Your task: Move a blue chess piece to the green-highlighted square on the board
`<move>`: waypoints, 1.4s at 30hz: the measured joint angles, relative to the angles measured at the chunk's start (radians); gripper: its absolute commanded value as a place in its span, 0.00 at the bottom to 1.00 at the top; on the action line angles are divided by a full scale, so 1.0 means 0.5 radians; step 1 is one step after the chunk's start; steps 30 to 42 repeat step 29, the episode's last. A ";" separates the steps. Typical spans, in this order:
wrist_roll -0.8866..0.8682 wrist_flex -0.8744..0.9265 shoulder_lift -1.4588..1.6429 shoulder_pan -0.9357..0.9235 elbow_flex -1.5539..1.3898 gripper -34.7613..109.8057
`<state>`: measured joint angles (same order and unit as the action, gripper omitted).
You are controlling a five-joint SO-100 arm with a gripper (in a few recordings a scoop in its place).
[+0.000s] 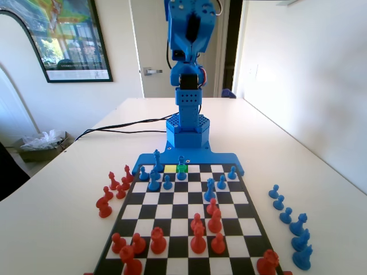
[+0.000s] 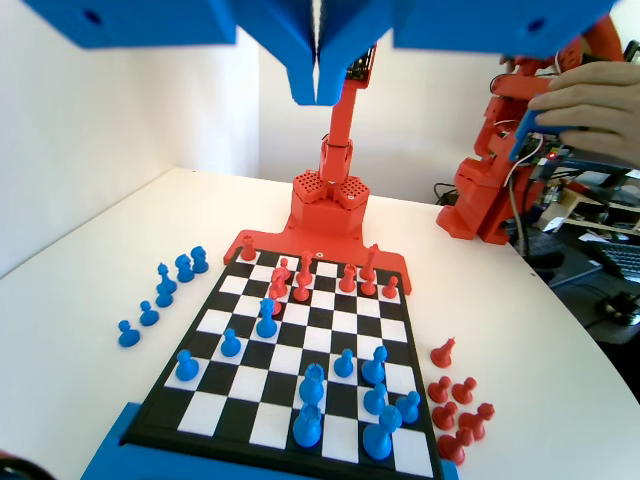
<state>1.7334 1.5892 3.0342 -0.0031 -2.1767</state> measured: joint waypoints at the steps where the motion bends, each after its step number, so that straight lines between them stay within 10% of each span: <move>1: 0.000 0.000 0.000 -0.012 0.000 0.26; 42: 0.000 0.000 0.000 -0.031 0.000 0.26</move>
